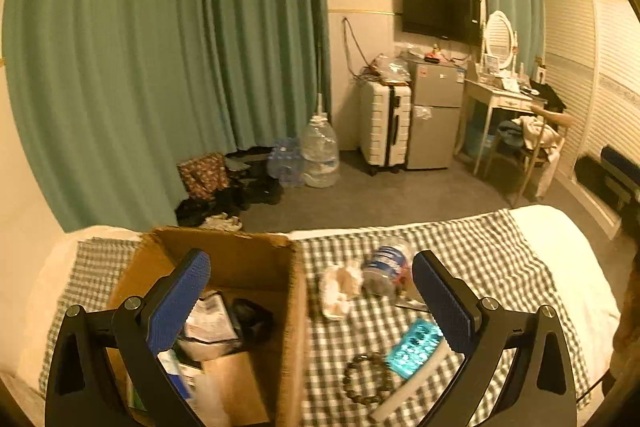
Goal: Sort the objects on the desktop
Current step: 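Withdraw both tools from the box toward the remaining items, then grasp the beaded bracelet with the left tool while the right tool grasps the white tube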
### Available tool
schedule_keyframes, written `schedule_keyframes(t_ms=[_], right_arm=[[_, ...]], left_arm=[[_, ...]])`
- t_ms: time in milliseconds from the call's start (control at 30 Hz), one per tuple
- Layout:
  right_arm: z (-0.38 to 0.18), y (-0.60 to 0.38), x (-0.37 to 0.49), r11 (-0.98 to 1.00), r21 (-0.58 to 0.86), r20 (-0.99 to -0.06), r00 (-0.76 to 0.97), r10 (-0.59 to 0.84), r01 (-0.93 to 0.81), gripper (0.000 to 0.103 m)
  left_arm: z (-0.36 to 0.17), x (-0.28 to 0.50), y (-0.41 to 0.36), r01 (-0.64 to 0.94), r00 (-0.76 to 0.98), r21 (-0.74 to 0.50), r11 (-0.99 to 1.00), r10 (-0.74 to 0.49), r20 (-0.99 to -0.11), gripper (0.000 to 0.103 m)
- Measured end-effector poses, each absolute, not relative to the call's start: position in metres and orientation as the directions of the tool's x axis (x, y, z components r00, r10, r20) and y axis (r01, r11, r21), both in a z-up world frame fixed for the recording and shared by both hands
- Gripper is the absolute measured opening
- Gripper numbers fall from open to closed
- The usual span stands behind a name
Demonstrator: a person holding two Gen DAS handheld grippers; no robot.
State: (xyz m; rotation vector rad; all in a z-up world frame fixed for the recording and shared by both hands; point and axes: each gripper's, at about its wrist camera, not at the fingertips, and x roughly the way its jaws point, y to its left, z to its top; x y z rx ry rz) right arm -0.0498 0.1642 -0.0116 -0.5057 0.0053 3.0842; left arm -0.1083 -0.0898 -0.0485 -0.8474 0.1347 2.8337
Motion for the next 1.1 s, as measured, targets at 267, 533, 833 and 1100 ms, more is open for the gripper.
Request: schedule_keyframes(t_ms=[267,533,833,1100], right_arm=[[-0.054,0.200,-0.053,-0.999,-0.014,-0.397,-0.917,0.041,-0.039,0.103],[-0.101,0.221,-0.076,-0.999,-0.032,-0.469,-0.882,0.034,-0.021,0.103],[-0.167,0.242,-0.113,-1.000,0.016,-0.613,-0.790,-0.024,0.018,0.103],[-0.216,0.233,-0.141,-0.996,0.028,-0.705,-0.705,-0.080,0.085,0.098]], left_arm=[[-0.083,-0.117,-0.051,-0.256,-0.754,0.014,-0.967,0.190,-0.628,0.103],[-0.145,-0.124,-0.006,-0.295,-0.672,0.054,-0.954,0.167,-0.721,0.103],[-0.210,-0.143,-0.005,-0.238,-0.575,0.050,-0.970,0.099,-0.812,0.103],[-0.250,-0.153,-0.016,-0.210,-0.469,0.047,-0.977,0.059,-0.881,0.103]])
